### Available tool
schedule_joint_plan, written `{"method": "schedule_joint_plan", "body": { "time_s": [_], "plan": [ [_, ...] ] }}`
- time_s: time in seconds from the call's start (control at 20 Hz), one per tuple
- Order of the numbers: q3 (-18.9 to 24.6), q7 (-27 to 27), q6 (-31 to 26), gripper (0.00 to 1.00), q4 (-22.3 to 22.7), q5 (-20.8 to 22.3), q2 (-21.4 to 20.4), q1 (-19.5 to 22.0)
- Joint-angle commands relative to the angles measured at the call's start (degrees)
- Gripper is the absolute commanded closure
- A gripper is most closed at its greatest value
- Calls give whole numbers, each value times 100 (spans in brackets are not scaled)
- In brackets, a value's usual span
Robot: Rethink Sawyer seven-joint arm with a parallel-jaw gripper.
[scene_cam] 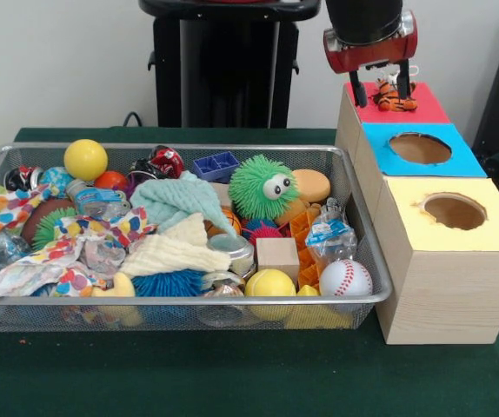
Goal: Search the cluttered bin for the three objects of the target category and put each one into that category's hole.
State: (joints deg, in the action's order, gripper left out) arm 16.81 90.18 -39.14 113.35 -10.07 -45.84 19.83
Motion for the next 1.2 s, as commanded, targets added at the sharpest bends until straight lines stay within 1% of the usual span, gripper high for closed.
{"method": "schedule_joint_plan", "body": {
  "time_s": [0.05, 0.1, 0.35, 0.7, 1.0, 1.2],
  "plan": [
    [-212, 667, -630, 0, -849, 312, -206, -17],
    [-266, 689, -584, 0, -918, 381, -199, -61],
    [-556, 663, -739, 0, -1414, 864, -158, -275],
    [-896, 486, -559, 0, -2156, 1593, 174, -544],
    [-1051, 438, -111, 0, -2390, 2046, 329, -684],
    [-1088, 247, -28, 0, -2652, 2415, 416, -759]
  ]
}}
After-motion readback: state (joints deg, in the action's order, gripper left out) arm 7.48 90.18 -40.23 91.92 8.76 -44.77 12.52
